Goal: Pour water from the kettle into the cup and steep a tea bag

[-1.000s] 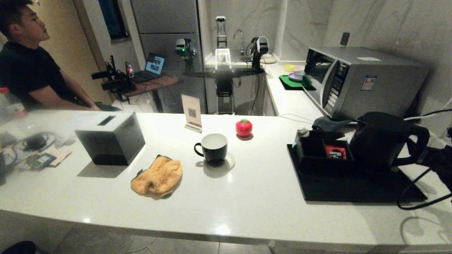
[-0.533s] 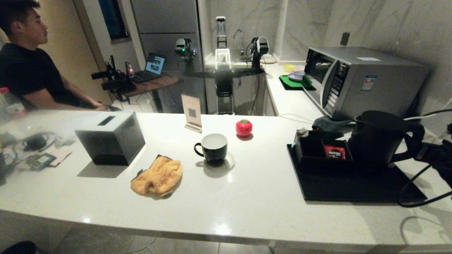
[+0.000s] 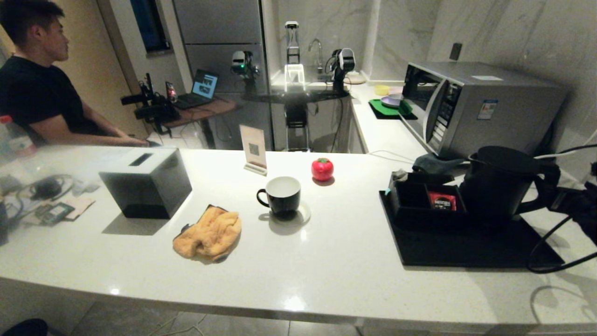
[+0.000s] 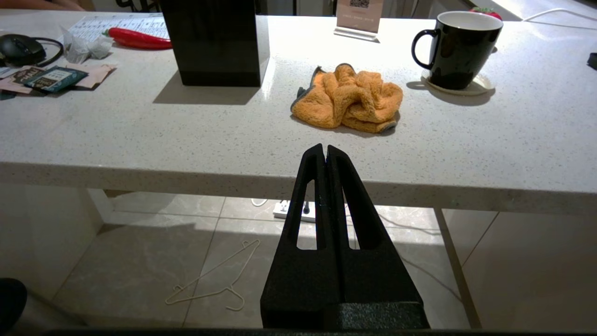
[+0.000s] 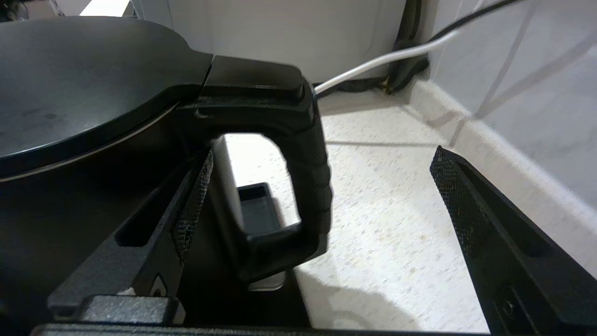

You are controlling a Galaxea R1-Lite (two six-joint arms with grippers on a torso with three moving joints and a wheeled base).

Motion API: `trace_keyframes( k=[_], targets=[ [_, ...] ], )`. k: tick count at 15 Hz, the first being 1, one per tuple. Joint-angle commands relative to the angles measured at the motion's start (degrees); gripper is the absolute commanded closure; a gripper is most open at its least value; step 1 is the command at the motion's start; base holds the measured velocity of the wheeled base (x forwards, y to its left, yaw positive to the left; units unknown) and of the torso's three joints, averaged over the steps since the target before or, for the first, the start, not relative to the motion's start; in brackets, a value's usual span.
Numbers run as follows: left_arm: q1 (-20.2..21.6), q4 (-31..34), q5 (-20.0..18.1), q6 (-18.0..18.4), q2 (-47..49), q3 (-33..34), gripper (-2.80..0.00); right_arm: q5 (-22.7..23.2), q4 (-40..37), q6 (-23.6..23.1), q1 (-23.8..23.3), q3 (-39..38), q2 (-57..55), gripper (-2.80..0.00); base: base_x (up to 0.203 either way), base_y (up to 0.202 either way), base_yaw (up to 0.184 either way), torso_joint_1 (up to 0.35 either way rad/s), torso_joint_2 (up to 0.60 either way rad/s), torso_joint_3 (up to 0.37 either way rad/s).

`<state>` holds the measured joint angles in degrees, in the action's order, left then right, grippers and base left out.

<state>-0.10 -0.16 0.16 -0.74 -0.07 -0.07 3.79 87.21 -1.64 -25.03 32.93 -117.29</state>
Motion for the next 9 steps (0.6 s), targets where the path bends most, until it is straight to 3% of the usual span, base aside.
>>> trace_keyframes(
  k=[1,9],
  targets=[
    [0.01,-0.02,0.02,-0.05,0.07,0.03,0.0,0.37,2.7,-0.76,-0.6,0.29,-0.12,-2.8,0.0,0.0,0.0,0.0,0.0,0.0],
    [0.01,-0.02,0.02,-0.05,0.07,0.01,0.0,1.75,2.52,-2.32,-1.42,2.32,-1.56,-2.8,0.0,0.0,0.0,0.0,0.0,0.0]
  ],
)
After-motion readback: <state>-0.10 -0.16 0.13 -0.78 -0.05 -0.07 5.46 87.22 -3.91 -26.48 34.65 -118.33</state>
